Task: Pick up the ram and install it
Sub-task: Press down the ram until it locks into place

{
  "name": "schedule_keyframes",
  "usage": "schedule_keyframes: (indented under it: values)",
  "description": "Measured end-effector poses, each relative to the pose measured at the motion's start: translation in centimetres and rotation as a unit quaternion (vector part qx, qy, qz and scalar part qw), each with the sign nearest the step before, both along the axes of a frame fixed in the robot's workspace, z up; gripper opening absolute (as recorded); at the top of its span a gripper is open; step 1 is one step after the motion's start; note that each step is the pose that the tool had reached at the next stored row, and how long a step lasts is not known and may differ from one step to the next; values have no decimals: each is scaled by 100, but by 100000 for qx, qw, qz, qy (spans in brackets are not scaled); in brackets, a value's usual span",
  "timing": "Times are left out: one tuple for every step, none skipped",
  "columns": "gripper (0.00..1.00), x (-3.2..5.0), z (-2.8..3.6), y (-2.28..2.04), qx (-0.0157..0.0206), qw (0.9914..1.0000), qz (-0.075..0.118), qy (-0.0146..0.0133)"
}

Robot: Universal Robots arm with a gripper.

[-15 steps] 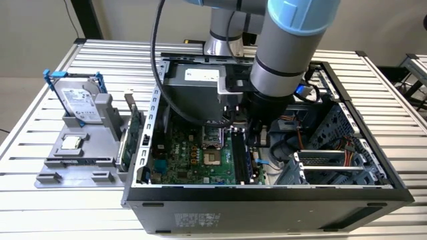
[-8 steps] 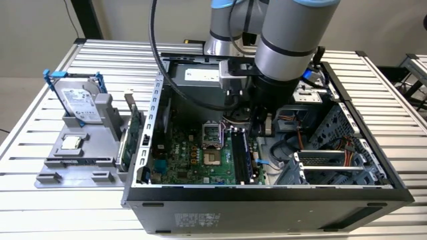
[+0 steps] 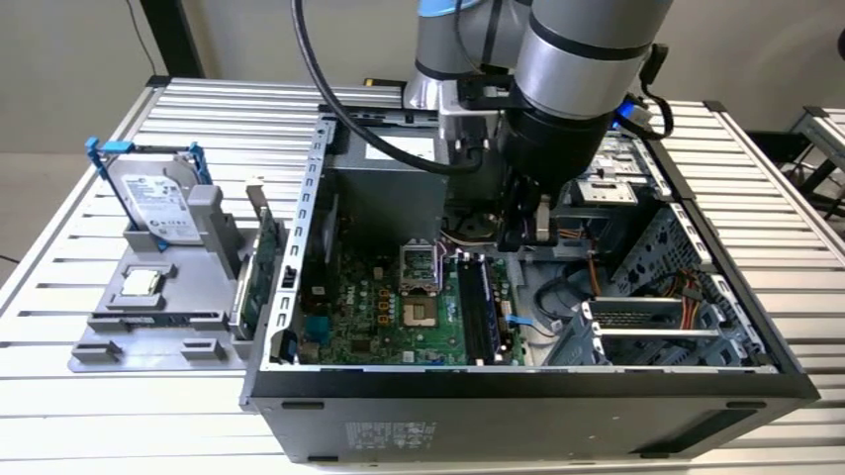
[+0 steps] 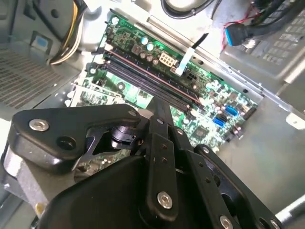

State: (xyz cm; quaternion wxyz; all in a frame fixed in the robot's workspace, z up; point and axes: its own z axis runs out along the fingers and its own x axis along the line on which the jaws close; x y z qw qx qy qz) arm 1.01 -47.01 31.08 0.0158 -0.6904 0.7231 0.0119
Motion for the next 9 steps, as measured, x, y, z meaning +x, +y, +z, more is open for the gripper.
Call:
schedule_keyframes:
  values:
    - [0, 0, 0, 0, 12, 100000, 0, -2]
    - [0, 0, 0, 0, 17, 100000, 2, -5]
    - [0, 0, 1, 0, 12, 100000, 1, -3]
    - [0, 0, 2, 0, 5, 100000, 0, -1]
    - [0, 0, 3, 0, 3, 100000, 0, 1]
    - [0, 0, 5, 0, 3, 100000, 1, 1]
    - [0, 0, 6, 0, 4, 100000, 0, 0]
    - [0, 0, 6, 0, 2, 100000, -1, 0]
    - [0, 0, 7, 0, 7, 100000, 1, 0]
